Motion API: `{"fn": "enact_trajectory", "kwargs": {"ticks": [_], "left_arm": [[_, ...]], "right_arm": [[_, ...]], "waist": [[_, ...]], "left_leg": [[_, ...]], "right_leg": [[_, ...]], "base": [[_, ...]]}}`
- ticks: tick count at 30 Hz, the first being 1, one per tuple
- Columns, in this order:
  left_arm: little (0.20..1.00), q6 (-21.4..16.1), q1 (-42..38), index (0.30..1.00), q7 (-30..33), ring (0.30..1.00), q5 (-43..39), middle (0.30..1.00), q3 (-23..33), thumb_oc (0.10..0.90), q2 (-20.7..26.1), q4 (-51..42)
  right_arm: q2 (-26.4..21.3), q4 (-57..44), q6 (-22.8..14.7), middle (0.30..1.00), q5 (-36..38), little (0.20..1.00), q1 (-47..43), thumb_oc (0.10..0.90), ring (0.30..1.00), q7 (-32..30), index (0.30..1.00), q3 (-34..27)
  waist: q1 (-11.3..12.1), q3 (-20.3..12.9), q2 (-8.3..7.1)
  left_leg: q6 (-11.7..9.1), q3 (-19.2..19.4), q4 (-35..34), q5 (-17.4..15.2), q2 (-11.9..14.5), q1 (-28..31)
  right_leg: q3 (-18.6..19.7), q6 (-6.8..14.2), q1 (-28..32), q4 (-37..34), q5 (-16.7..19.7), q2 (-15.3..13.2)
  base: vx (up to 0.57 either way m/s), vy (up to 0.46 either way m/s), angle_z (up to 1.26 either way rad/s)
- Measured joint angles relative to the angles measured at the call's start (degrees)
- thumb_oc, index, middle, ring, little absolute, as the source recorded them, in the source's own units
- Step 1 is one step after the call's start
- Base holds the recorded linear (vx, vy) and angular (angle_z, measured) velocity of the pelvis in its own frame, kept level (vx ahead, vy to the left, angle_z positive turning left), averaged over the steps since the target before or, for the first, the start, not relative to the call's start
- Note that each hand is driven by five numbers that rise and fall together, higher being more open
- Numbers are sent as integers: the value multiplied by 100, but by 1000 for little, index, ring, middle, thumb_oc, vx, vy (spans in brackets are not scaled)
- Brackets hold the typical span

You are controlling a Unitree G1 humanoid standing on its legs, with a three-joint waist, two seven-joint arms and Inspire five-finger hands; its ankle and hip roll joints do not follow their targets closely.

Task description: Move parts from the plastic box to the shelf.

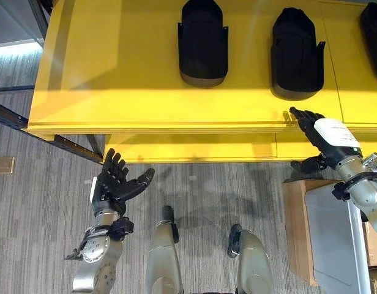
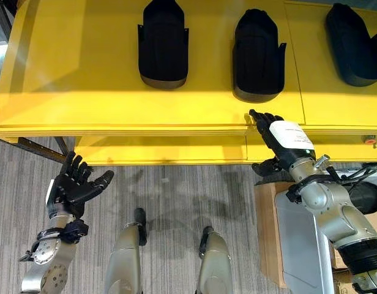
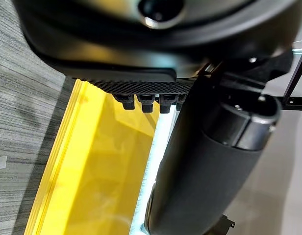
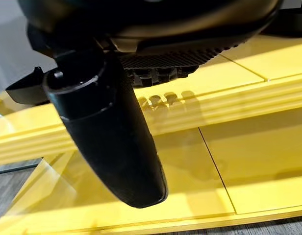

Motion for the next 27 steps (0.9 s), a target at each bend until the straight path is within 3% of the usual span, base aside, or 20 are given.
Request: {"fn": "enact_trajectory", "kwargs": {"ticks": [12, 27], "left_arm": [[1000, -2, -48, 1000, -77, 1000, -1, 1000, -7, 900, 3, 4], [1000, -4, -53, 1000, -105, 1000, -5, 1000, -9, 900, 5, 6]], "right_arm": [[-199, 446, 85, 1000, 0, 1000, -605, 900, 1000, 45, 1000, 628], [-460, 688, 97, 1000, -6, 1000, -1043, 900, 1000, 90, 1000, 993]], "waist": [[78, 45, 13], [120, 61, 14]], "left_leg": [[-30, -40, -13, 50, -4, 2], [-49, -50, -94, 112, -12, -1]], "right_leg": [[-22, -22, -14, 86, -42, -2], [-64, -45, -42, 119, -55, -7]], "base": [[0, 0, 0], [0, 0, 1]]}}
